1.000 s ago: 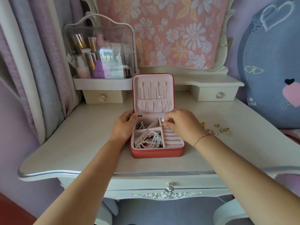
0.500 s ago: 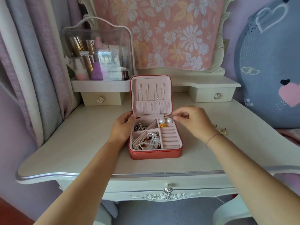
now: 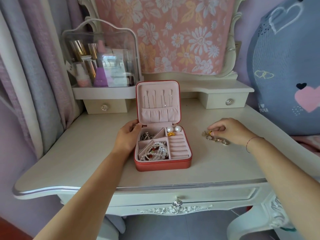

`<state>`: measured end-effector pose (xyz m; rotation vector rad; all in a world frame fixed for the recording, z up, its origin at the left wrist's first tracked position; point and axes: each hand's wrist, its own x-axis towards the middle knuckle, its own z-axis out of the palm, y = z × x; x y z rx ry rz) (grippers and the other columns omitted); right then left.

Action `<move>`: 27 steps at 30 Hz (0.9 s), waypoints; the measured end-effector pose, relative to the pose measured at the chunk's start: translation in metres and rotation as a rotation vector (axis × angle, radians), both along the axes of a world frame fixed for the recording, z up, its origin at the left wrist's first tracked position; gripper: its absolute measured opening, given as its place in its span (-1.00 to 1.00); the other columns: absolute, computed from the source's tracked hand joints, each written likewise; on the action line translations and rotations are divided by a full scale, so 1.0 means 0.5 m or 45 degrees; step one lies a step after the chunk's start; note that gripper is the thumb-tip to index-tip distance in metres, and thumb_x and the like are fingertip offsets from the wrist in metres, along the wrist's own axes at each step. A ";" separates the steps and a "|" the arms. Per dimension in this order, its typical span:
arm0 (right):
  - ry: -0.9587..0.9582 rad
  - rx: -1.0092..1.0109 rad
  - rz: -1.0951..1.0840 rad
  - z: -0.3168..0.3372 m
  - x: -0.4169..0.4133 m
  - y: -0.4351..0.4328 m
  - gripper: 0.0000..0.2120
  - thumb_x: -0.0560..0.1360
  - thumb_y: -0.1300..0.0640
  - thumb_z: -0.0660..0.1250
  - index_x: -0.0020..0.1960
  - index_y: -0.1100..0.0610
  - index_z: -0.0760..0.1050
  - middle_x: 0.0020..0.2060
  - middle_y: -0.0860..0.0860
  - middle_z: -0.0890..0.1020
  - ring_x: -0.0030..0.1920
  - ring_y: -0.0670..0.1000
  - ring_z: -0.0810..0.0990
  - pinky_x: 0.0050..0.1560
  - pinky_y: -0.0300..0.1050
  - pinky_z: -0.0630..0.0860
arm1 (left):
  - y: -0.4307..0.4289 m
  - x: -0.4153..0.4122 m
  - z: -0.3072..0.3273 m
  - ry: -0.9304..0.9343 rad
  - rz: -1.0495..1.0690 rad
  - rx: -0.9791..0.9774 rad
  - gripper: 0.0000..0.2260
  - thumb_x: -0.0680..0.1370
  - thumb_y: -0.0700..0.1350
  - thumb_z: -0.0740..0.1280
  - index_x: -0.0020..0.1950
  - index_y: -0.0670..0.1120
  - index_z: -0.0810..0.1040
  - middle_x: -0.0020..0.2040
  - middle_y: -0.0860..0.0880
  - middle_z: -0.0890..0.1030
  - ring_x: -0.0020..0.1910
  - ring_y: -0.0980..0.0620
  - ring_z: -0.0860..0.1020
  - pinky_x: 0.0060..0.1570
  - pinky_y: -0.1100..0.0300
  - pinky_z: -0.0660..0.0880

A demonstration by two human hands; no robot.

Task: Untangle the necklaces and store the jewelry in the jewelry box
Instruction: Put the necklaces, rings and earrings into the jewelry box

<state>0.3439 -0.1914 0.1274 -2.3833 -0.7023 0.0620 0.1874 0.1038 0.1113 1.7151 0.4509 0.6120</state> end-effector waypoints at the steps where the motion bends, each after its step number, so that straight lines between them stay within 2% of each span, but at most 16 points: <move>1: 0.005 0.009 -0.002 0.001 0.000 0.002 -0.86 0.44 0.22 0.46 -0.04 0.03 0.63 -0.19 -0.05 0.60 -0.26 -0.17 0.52 -0.28 -0.43 0.40 | 0.001 0.000 0.000 0.005 -0.001 -0.002 -0.84 0.61 -0.09 0.28 -0.03 0.13 0.63 0.00 0.05 0.70 0.07 0.01 0.63 0.24 -0.08 0.50; 3: 0.027 0.053 -0.013 0.003 -0.002 0.002 -0.90 0.43 0.25 0.47 -0.14 0.07 0.61 -0.29 -0.06 0.60 -0.35 -0.17 0.52 -0.37 -0.43 0.41 | 0.002 0.002 -0.002 0.007 -0.004 -0.008 -0.85 0.60 -0.08 0.28 -0.01 0.12 0.63 0.00 0.05 0.70 0.07 0.01 0.64 0.23 -0.08 0.50; 6: 0.030 0.099 -0.022 0.002 -0.002 -0.002 -0.87 0.40 0.30 0.48 -0.21 0.13 0.57 -0.40 -0.12 0.60 -0.43 -0.23 0.52 -0.37 -0.42 0.41 | 0.002 0.005 -0.004 -0.003 0.002 -0.034 -0.86 0.60 -0.09 0.29 0.07 0.04 0.63 -0.01 0.05 0.70 0.05 0.02 0.64 0.22 -0.07 0.51; 10: -0.002 0.123 -0.070 0.004 -0.004 -0.005 -0.87 0.38 0.27 0.49 -0.20 0.12 0.56 -0.30 -0.06 0.61 -0.25 -0.07 0.54 -0.21 -0.32 0.43 | 0.002 0.005 -0.005 -0.001 0.003 -0.047 -0.82 0.60 -0.10 0.28 0.14 -0.02 0.64 -0.01 0.04 0.70 0.04 0.03 0.65 0.21 -0.03 0.52; 13: -0.101 0.247 -0.168 0.023 -0.017 0.005 -0.89 0.40 0.28 0.46 -0.16 0.11 0.57 -0.25 -0.04 0.59 -0.21 -0.07 0.53 -0.16 -0.28 0.43 | -0.002 0.004 -0.003 -0.013 0.003 -0.055 -0.83 0.61 -0.13 0.27 0.12 -0.03 0.63 -0.05 0.07 0.70 0.01 0.04 0.64 0.17 0.07 0.53; 15: -0.096 0.386 -0.108 0.039 -0.042 0.032 -0.86 0.41 0.29 0.46 -0.17 0.09 0.57 -0.25 -0.02 0.60 -0.23 -0.08 0.53 -0.18 -0.35 0.44 | -0.004 0.004 0.000 -0.014 0.009 -0.050 -0.82 0.62 -0.14 0.27 0.14 -0.05 0.63 -0.06 0.08 0.69 -0.02 0.05 0.64 0.15 0.10 0.54; 18: 0.011 0.494 0.111 0.045 -0.090 0.092 -0.79 0.41 0.30 0.45 -0.20 0.00 0.55 -0.21 0.02 0.65 -0.18 -0.04 0.58 -0.07 -0.21 0.49 | -0.004 0.003 -0.001 -0.015 -0.004 -0.048 -0.84 0.61 -0.14 0.27 0.10 -0.01 0.63 -0.02 0.04 0.69 0.00 0.03 0.64 0.19 0.02 0.53; 21: 0.033 0.513 0.228 0.029 -0.124 0.147 -0.81 0.41 0.29 0.47 -0.18 0.01 0.56 -0.20 -0.01 0.68 -0.15 -0.05 0.61 -0.04 -0.26 0.50 | -0.007 0.000 0.003 -0.015 -0.009 -0.039 -0.85 0.61 -0.14 0.27 0.08 0.00 0.62 -0.01 0.02 0.69 0.01 0.03 0.64 0.21 -0.01 0.52; 25: -0.104 0.504 0.159 0.016 -0.136 0.179 -0.86 0.39 0.26 0.49 -0.16 0.05 0.60 -0.25 -0.10 0.57 -0.25 -0.16 0.49 -0.18 -0.40 0.41 | -0.008 -0.002 0.005 -0.018 -0.009 -0.027 -0.83 0.61 -0.14 0.26 0.09 -0.01 0.63 -0.02 0.03 0.70 0.01 0.04 0.64 0.20 0.00 0.53; 27: -0.184 0.475 0.129 0.012 -0.134 0.181 -0.90 0.38 0.25 0.49 -0.16 0.10 0.62 -0.29 -0.11 0.47 -0.29 -0.16 0.42 -0.22 -0.36 0.36 | -0.007 -0.002 0.005 -0.015 -0.016 -0.021 -0.83 0.61 -0.14 0.26 0.03 0.04 0.64 -0.05 0.04 0.70 -0.02 0.04 0.65 0.19 0.00 0.53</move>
